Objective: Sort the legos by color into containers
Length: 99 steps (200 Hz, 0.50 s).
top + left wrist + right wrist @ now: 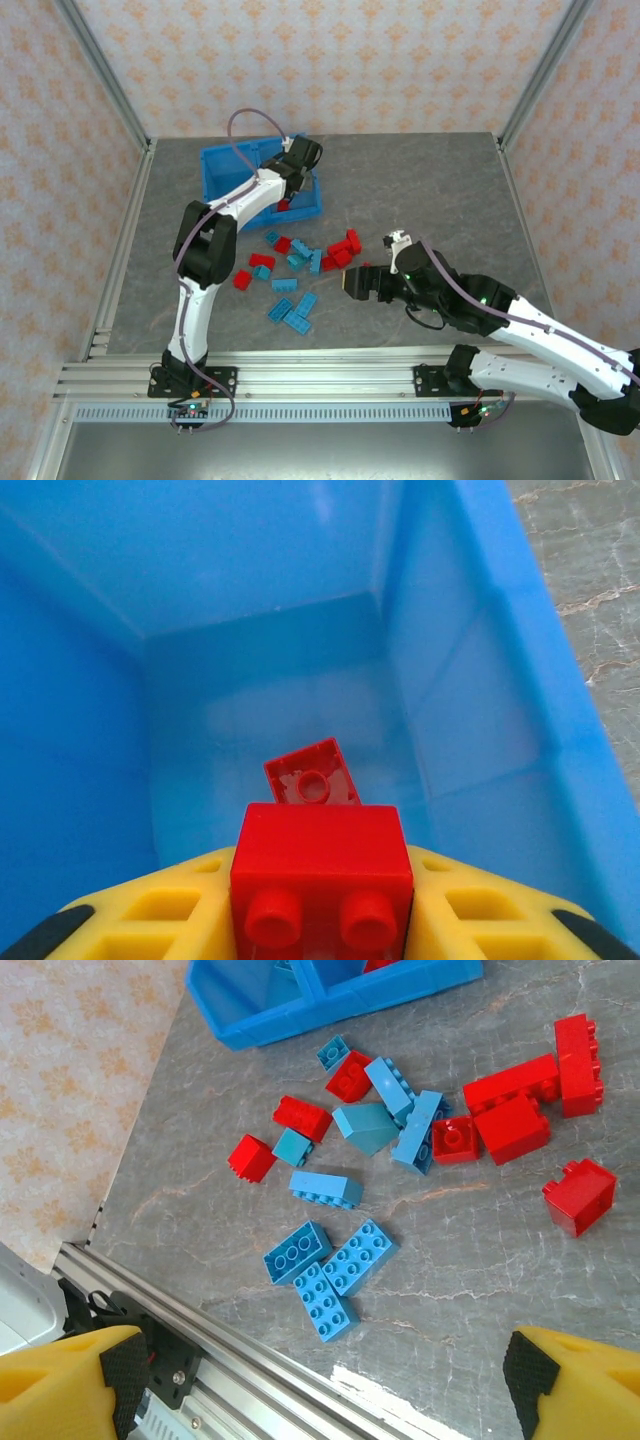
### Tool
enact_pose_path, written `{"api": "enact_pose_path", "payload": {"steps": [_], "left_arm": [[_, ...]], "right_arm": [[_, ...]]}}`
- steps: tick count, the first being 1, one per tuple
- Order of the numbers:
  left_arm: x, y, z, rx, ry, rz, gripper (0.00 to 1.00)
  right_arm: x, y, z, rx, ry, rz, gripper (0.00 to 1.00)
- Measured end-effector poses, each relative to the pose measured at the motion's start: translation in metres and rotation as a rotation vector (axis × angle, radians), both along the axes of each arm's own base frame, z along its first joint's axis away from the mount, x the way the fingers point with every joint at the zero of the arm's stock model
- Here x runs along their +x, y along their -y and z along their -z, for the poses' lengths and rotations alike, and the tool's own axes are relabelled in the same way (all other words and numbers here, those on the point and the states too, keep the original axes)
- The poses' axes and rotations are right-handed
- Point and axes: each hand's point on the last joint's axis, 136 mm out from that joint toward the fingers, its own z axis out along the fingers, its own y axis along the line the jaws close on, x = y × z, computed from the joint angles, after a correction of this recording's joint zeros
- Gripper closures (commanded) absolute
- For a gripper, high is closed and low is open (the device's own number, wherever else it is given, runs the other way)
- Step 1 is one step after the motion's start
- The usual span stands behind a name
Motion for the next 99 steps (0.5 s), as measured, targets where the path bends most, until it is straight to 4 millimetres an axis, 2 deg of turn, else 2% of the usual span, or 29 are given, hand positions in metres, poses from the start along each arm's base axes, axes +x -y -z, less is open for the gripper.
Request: {"api": "enact_pose_path", "payload": {"steps": [26,47,60,80,90,99], "left_arm": [[-0.006,0.002,-0.015,-0.038,0.022,0.007,0.42],[-0.029,-0.002,-0.047,-0.085,0.058,0.022,0.33],[-0.049,-0.005,-0.079,-0.12,0.103,0.044,0.29],[-0.091,-0.003,-0.141,-0.173,0.209,0.115,0.21],[-0.122,0.008,-0.176,-0.185,0.271,0.199,0.15],[-0.152,0.026,-0.204,-0.197,0.321,0.302,0.1]], "right_arm": [[0.001,0.003,-0.002,-0.008,0.006,0.013,0.07],[0.004,0.008,0.001,-0.031,0.009,0.039,0.07],[0.007,0.012,0.002,-0.038,0.012,0.066,0.07],[0.012,0.02,0.006,-0.049,0.018,0.124,0.05],[0.015,0.026,0.011,-0.061,0.02,0.164,0.0],[0.019,0.033,0.015,-0.083,0.027,0.199,0.01]]}}
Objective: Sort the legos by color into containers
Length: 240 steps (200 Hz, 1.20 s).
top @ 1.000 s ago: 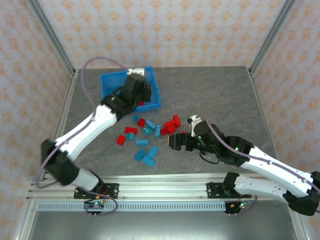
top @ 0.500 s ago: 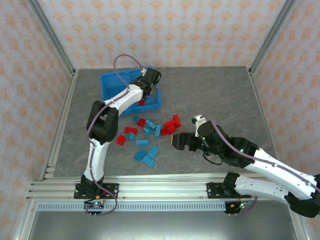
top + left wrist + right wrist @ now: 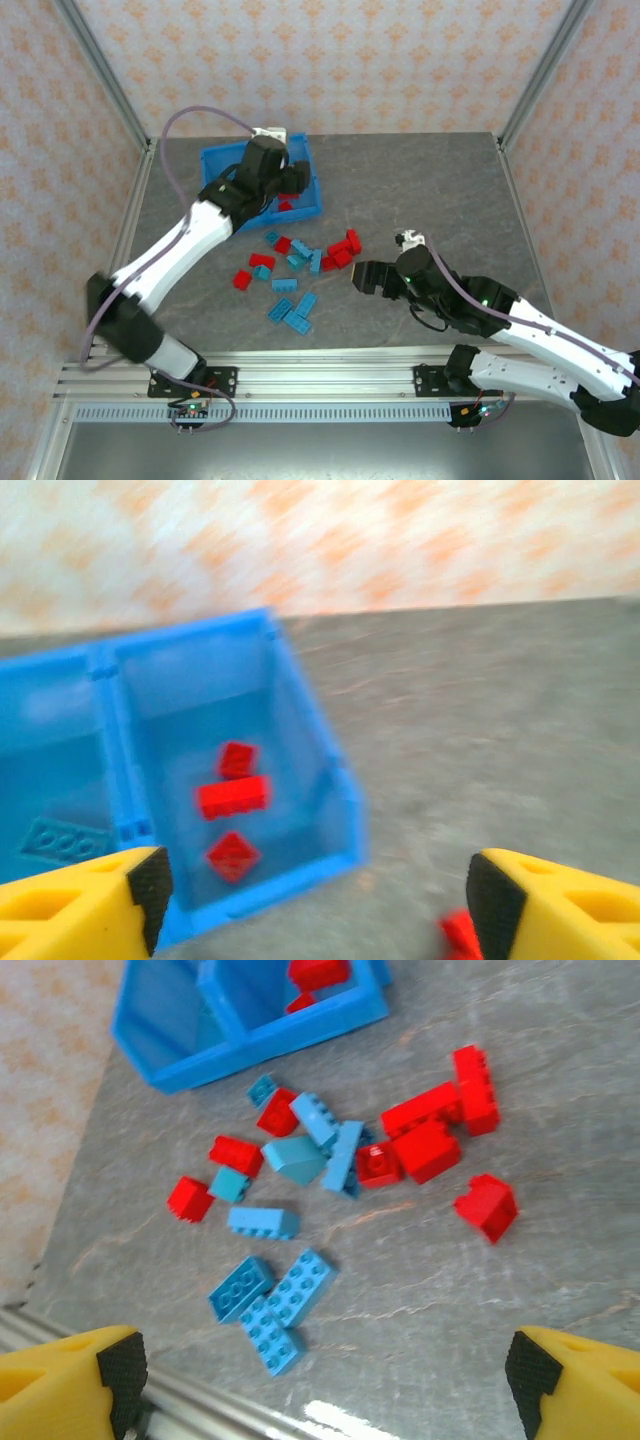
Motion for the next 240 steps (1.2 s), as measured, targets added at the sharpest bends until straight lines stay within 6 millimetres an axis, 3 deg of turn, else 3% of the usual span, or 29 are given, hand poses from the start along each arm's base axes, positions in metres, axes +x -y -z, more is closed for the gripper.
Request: {"api": "enact_pose_path", "payload": {"steps": [19,34,51,61,73,88,101,130,159,189,212,240], "left_arm": [[-0.079,0.049,-0.041,0.024,0.098,0.323,0.01],[-0.138,0.075,-0.044,0.09,0.137,0.583,0.0],[-0.193,0.091,-0.012,0.236,0.155,0.852,0.0],[-0.221,0.095,0.02,0.339,0.151,0.995,0.0],[-0.239,0.093,0.066,0.453,0.11,1.115,0.0],[-0.25,0.082,0.114,0.573,0.051,1.202,0.0],[-0.256,0.077,0.131,0.641,0.034,1.252,0.0],[-0.265,0.083,0.125,0.701,0.112,1.319,0.0],[-0.263,0.077,0.116,0.753,0.145,1.318,0.0],[-0.263,0.065,0.099,0.765,0.22,1.29,0.0],[-0.256,0.049,0.097,0.791,0.314,1.208,0.0],[-0.253,0.032,0.113,0.831,0.343,1.166,0.0]], "right_arm": [[0.011,0.017,0.012,-0.042,-0.002,0.086,0.01],[0.023,0.032,0.026,-0.074,-0.02,0.162,0.01],[0.035,0.043,0.046,-0.103,-0.065,0.213,0.01],[0.041,0.044,0.063,-0.122,-0.119,0.216,0.01],[0.048,0.041,0.082,-0.146,-0.189,0.206,0.01],[0.054,0.032,0.106,-0.181,-0.282,0.175,0.01],[0.056,0.02,0.123,-0.19,-0.339,0.137,0.01],[0.061,-0.002,0.146,-0.177,-0.421,0.082,0.01],[0.074,-0.014,0.166,-0.198,-0.449,0.076,0.38],[0.083,-0.011,0.184,-0.258,-0.461,0.108,0.53],[0.088,-0.008,0.183,-0.273,-0.438,0.122,0.73],[0.09,-0.007,0.163,-0.258,-0.378,0.128,0.82]]}}
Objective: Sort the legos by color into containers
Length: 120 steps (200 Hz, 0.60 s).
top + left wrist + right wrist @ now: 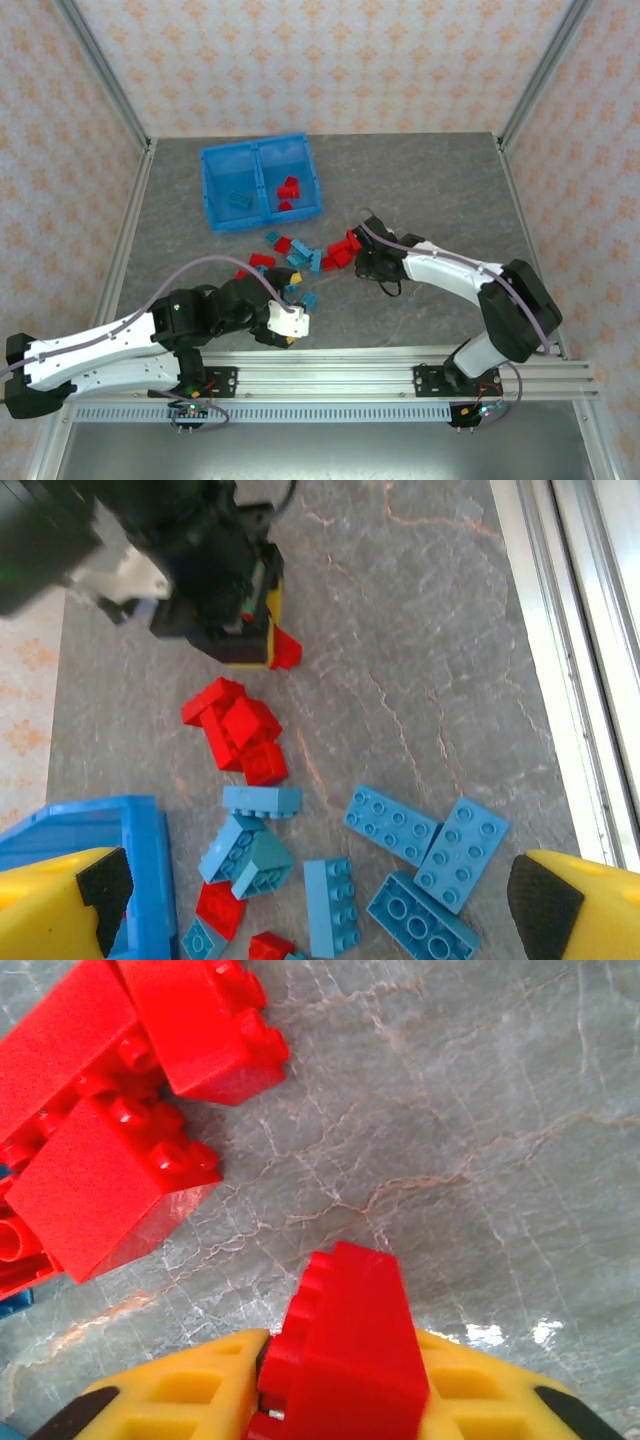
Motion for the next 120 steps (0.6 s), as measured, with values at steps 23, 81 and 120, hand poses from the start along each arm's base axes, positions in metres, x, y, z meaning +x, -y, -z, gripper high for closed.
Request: {"api": "enact_pose_path", "payload": {"steps": [23,81,120], "left_arm": [[0.001,-0.005,-0.004,-0.032,0.034,-0.008,0.0],[0.013,-0.014,-0.029,-0.113,0.131,-0.078,0.0],[0.033,-0.032,-0.04,-0.147,0.252,-0.209,0.01]], "right_arm": [[-0.009,-0.005,-0.04,0.01,0.098,-0.05,0.84],[-0.009,-0.088,-0.188,0.184,0.407,-0.269,0.84],[0.067,-0.146,-0.21,0.138,0.501,-0.263,0.86]]}}
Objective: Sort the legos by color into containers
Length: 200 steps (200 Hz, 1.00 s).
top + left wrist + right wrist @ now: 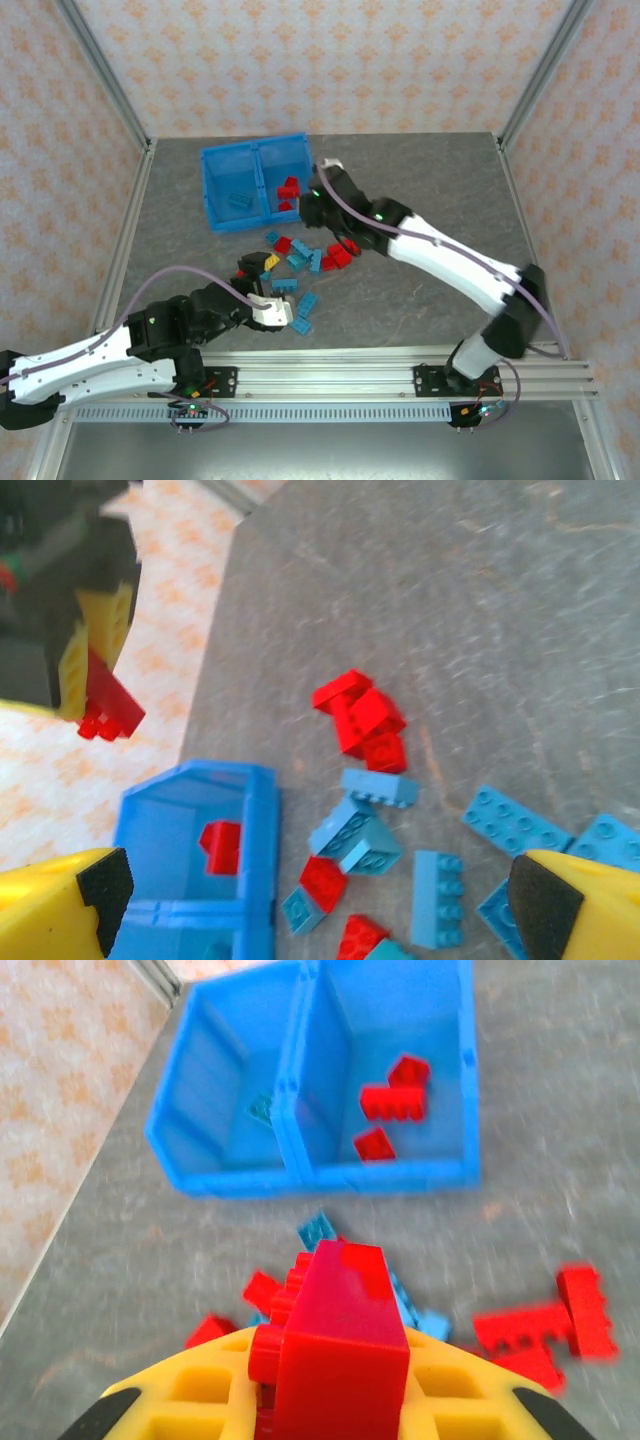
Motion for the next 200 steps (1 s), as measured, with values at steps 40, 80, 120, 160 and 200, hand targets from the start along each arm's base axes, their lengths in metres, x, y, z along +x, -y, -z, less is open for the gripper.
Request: {"api": "enact_pose_path", "payload": {"steps": [40,80,120,160,200], "left_arm": [[0.014,-0.015,-0.022,-0.059,0.084,-0.112,0.01],[0.037,-0.037,-0.025,-0.029,0.13,-0.274,0.01],[0.056,-0.057,-0.017,-0.008,0.109,-0.399,0.01],[0.058,-0.06,-0.019,-0.028,0.104,-0.416,0.01],[0.056,-0.055,-0.019,-0.053,0.085,-0.391,0.01]], "right_arm": [[0.1,-0.038,0.055,-0.043,-0.068,0.072,0.84],[0.153,-0.07,0.116,-0.063,-0.134,0.093,0.82],[0.154,-0.079,0.172,-0.097,-0.226,0.078,0.44],[0.147,-0.079,0.15,-0.066,-0.252,0.042,0.42],[0.099,-0.041,0.081,-0.048,-0.247,0.018,0.39]]}}
